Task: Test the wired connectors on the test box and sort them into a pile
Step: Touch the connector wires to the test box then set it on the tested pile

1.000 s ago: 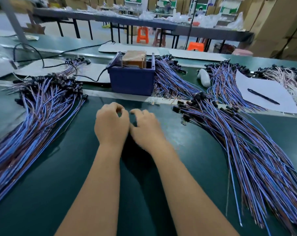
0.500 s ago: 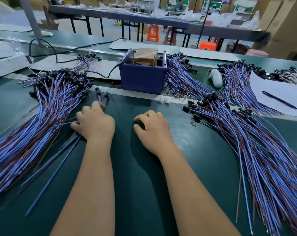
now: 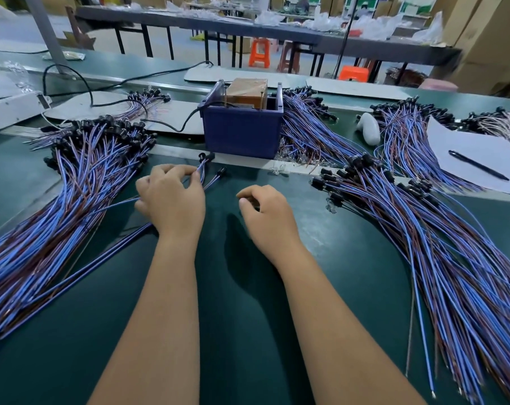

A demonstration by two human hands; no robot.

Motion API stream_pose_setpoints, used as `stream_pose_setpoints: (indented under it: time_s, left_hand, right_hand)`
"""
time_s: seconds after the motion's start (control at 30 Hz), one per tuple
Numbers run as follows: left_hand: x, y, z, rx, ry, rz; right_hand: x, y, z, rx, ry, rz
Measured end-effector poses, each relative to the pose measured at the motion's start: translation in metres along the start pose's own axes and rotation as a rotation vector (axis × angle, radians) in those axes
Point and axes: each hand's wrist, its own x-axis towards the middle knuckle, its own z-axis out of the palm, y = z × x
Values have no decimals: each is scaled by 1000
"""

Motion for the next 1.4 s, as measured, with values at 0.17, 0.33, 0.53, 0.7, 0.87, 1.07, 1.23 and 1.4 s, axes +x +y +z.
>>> stream_pose_setpoints:
  time_s: [0.17, 0.33, 0.53, 0.7, 0.87, 1.07, 1.23, 1.4]
  left_hand:
    - [-3, 17, -4, -724, -207, 29]
    - [-16, 36, -9, -1102, -595, -19]
    - [-36, 57, -3, -1180, -1003, 8]
    - [-34, 52, 0, -1233, -905, -60]
    - [-39, 51, 10, -1022, -727, 45]
    - [-36, 55, 6, -1238, -686, -96]
    - [-30, 51, 0, -1377, -674, -193]
    - [-28, 50, 2, -1469, -607, -262]
  right_hand:
    - [0, -2, -6, 352, 77, 136]
    - [5, 0, -16, 786, 43, 225]
    - [10, 6, -37, 1057, -184, 385]
    - [8, 6, -42, 970, -316, 373]
    - [7, 8, -44, 1095, -295, 320]
    - [3, 4, -23, 685, -155, 255]
    - [5, 5, -18, 579, -110, 301]
    - [4, 4, -19, 707, -39, 289]
